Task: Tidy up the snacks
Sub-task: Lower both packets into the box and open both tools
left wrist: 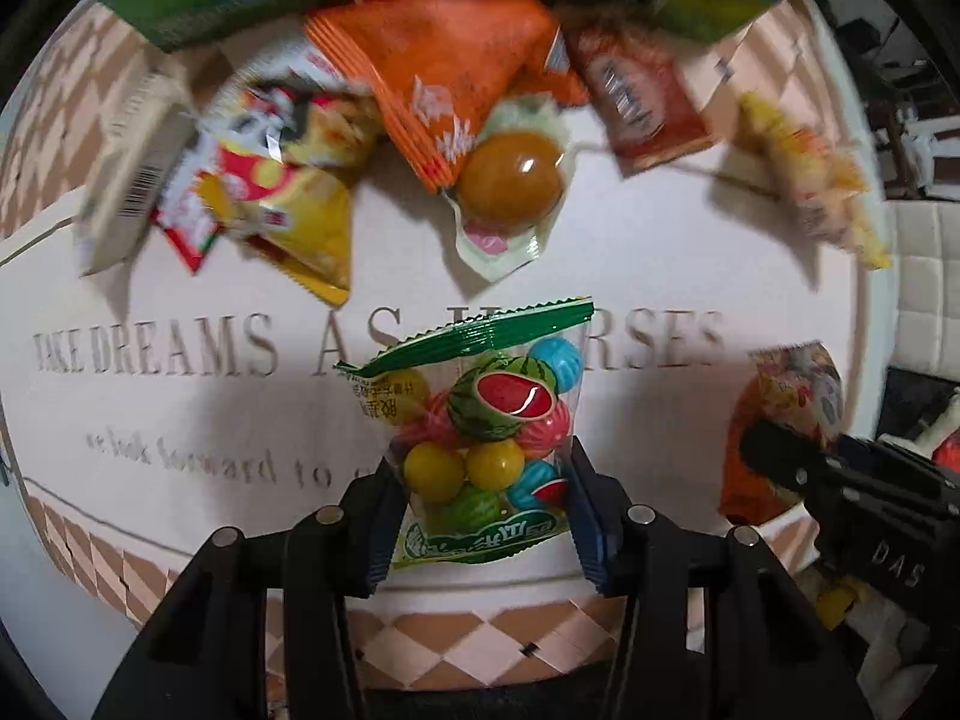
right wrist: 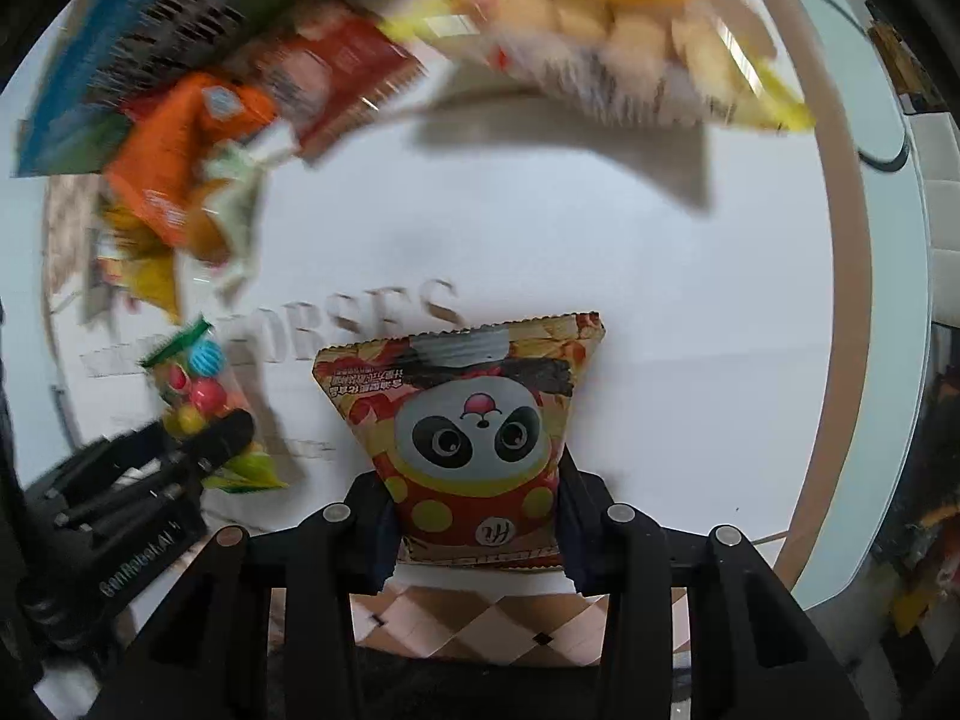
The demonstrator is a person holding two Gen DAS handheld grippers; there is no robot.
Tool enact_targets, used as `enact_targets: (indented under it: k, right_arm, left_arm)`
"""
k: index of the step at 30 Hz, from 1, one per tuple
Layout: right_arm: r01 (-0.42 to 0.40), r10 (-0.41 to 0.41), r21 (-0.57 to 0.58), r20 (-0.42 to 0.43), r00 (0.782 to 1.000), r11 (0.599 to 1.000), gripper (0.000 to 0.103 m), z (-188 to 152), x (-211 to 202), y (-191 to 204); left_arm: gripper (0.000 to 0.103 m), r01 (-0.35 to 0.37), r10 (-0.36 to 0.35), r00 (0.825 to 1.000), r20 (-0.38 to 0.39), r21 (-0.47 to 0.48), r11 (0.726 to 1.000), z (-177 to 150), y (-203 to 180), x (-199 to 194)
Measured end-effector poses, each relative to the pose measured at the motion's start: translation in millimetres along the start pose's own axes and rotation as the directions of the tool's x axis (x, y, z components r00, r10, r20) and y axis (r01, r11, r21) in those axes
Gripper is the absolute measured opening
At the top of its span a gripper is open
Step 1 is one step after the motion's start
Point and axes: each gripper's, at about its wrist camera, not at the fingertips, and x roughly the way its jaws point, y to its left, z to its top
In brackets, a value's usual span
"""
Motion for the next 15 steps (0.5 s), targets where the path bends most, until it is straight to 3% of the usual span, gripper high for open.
enact_targets:
  k: [5,9,12,15]
  right_arm:
    - [-0.085,0.09,-0.053,0.081,0.993,0.995,0.045,9.3,-70.3,11.2]
    - [-0.144,0.159,-0.105,0.155,0.975,0.984,0.045,24.7,-132.9,32.2]
    - [-0.149,0.177,-0.147,0.205,0.963,0.978,0.045,46.8,-149.9,76.3]
    - [-0.106,0.15,-0.172,0.267,0.952,0.979,0.045,83.4,-175.5,86.9]
  left_arm:
    - [0.046,0.097,-0.092,0.989,0.112,-0.038,0.995,3.4,1.9,-72.4]
    - [0.046,0.144,-0.133,0.97,0.203,-0.041,0.989,36.2,8.6,-131.7]
    - [0.046,0.119,-0.106,0.962,0.253,-0.037,0.992,77.3,16.9,-164.6]
    - [0.046,0.052,-0.038,0.957,0.289,-0.04,0.998,117.0,30.5,-186.5]
